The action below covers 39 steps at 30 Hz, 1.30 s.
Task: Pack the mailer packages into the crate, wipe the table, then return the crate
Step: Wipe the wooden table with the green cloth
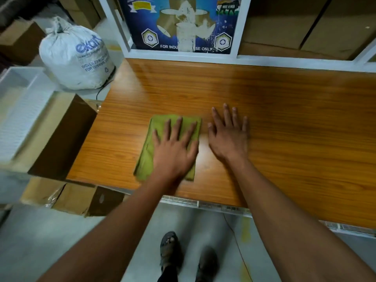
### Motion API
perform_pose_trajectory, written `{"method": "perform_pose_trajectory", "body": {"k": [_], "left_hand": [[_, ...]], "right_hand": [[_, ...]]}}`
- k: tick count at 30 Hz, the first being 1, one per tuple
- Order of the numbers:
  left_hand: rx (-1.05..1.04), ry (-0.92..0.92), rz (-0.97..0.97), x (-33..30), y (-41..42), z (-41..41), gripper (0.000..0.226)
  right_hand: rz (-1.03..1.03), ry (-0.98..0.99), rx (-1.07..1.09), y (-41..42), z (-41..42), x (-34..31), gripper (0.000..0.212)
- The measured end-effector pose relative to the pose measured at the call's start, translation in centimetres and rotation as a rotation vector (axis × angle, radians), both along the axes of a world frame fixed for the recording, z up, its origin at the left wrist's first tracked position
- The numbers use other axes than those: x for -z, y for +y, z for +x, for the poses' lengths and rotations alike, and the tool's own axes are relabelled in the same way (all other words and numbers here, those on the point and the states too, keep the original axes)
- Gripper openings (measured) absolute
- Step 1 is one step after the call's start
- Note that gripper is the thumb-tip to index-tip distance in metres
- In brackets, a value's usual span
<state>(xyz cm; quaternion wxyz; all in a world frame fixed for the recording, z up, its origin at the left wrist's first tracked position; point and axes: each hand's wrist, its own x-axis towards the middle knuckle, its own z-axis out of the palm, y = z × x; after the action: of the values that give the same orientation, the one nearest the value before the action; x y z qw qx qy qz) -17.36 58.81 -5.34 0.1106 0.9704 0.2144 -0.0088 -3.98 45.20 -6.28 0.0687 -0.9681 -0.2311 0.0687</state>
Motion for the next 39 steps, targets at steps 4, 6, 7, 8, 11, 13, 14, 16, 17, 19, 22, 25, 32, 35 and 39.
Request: {"method": "perform_pose_trajectory", "body": {"k": [4,6,7,8,11,13,14,16,17,19,22,25,32,35,39], "left_hand": [[0.008,0.051,-0.004,-0.1,-2.9,-7.4,0.060],[0.026,0.041,0.017,0.2,-2.0,-6.0,0.061],[0.041,0.035,0.024,0.5,-1.3,-4.4,0.061],[0.053,0.028,0.028,0.7,-0.3,-2.3,0.062],[0.025,0.038,-0.007,0.5,2.6,4.7,0.066],[0.013,0.067,0.005,0.4,3.3,7.2,0.067],[0.010,0.070,0.004,0.6,3.1,6.9,0.068],[0.017,0.032,0.001,0.9,1.9,3.5,0.067],[0.024,-0.003,0.005,0.9,0.9,0.8,0.066],[0.044,-0.025,0.007,0.8,-1.0,-4.2,0.064],[0.044,0.005,-0.012,0.7,-1.9,-6.1,0.064],[0.048,-0.006,-0.004,1.0,0.2,-1.0,0.066],[-0.040,0.037,-0.032,0.5,1.0,3.8,0.068],[0.043,-0.005,-0.023,0.5,-4.8,-2.4,0.065],[0.101,0.016,-0.063,0.8,-11.0,-5.1,0.064]], "right_hand": [[-0.009,0.004,0.005,-1.2,-3.7,0.1,0.066],[-0.017,-0.013,0.008,-1.4,-4.4,0.4,0.066],[-0.020,-0.024,0.009,-1.4,-4.6,0.6,0.065],[-0.018,-0.035,0.013,-1.4,-4.7,0.8,0.065],[-0.006,-0.061,0.023,-1.3,-4.7,1.1,0.064],[-0.005,-0.072,0.030,-1.4,-4.7,1.2,0.064],[-0.012,-0.077,0.029,-1.4,-4.8,1.2,0.064],[-0.012,-0.073,0.031,-1.3,-4.7,1.1,0.064],[-0.008,-0.069,0.041,-1.2,-4.8,1.0,0.064],[-0.005,-0.068,0.056,-1.0,-4.8,0.8,0.064],[-0.002,-0.061,0.068,-0.9,-5.0,0.8,0.064],[-0.001,-0.065,0.072,-1.1,-4.9,0.9,0.063],[0.027,-0.078,0.109,-4.0,-7.8,0.5,0.060],[0.018,-0.049,0.093,-6.3,-8.5,0.0,0.059],[-0.001,-0.030,0.064,-8.2,-6.1,0.0,0.058]]}}
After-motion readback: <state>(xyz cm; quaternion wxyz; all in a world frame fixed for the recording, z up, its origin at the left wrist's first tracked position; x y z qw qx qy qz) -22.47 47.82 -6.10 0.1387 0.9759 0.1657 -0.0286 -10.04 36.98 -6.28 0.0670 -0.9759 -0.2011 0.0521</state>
